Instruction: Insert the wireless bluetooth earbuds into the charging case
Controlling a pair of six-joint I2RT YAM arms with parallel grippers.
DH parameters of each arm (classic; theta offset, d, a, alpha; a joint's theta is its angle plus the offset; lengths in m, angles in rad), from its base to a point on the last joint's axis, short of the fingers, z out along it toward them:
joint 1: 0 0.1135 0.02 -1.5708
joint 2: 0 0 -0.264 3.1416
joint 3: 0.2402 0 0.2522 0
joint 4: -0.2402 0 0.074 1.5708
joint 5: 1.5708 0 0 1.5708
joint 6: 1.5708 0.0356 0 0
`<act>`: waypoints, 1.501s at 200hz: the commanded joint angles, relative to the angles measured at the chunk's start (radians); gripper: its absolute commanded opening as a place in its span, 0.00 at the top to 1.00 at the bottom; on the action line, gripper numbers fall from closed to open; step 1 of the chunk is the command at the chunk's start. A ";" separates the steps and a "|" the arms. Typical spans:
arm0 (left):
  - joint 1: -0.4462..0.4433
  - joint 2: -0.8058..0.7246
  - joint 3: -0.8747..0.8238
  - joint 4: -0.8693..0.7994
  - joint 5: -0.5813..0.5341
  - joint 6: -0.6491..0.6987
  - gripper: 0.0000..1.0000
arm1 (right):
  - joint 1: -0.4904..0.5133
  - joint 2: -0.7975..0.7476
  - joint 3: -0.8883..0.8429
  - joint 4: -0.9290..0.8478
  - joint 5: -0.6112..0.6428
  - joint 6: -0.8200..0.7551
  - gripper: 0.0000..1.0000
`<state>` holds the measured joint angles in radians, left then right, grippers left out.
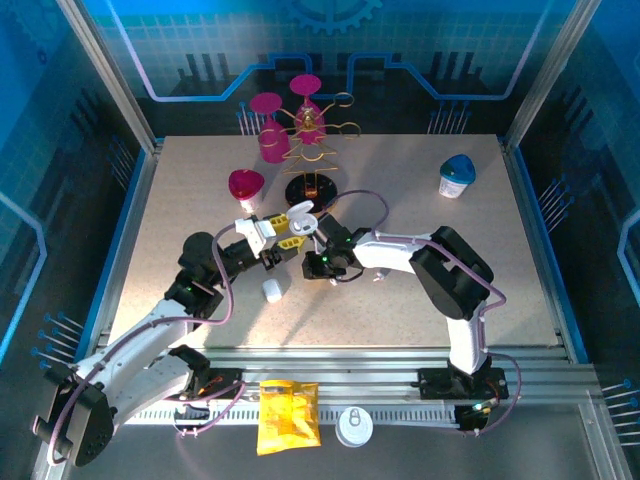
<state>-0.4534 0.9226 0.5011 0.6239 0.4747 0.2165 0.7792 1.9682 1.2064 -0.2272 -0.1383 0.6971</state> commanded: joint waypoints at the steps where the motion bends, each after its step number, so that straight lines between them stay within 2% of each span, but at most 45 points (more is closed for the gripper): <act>1: 0.002 -0.020 -0.012 0.007 -0.007 0.006 0.64 | -0.002 0.042 0.013 -0.002 0.006 -0.005 0.83; 30: 0.003 -0.027 -0.016 0.002 -0.010 0.005 0.64 | -0.001 -0.005 -0.023 0.008 0.015 -0.014 0.84; 55: 0.003 -0.026 -0.018 -0.001 -0.017 0.013 0.64 | -0.002 -0.108 -0.085 0.015 0.082 -0.039 0.84; 93: 0.004 -0.009 -0.014 -0.002 -0.016 0.009 0.64 | -0.006 -0.336 -0.162 -0.032 0.239 -0.148 0.84; 117: 0.003 -0.005 -0.010 -0.012 -0.002 -0.009 0.64 | -0.011 -0.494 -0.196 -0.043 0.293 -0.253 0.84; 145: 0.003 -0.002 0.003 -0.053 0.018 -0.031 0.64 | -0.014 -0.668 -0.196 -0.057 0.310 -0.386 0.84; 170: 0.002 0.003 0.006 -0.061 0.022 -0.043 0.64 | -0.015 -0.770 -0.163 -0.059 0.259 -0.479 0.87; 211: 0.002 0.015 0.026 -0.091 0.032 -0.048 0.64 | 0.004 -0.825 -0.083 -0.072 0.149 -0.587 0.88; 241: 0.003 0.018 0.056 -0.160 0.060 -0.041 0.64 | 0.027 -0.794 -0.034 -0.072 0.095 -0.651 0.88; 300: 0.003 0.009 0.065 -0.188 0.108 -0.059 0.64 | 0.042 -0.712 -0.004 -0.069 0.069 -0.678 0.88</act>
<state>-0.4534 0.9371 0.5346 0.4561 0.5400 0.1814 0.8131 1.2350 1.1755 -0.2863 -0.0418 0.0502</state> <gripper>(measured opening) 0.362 0.125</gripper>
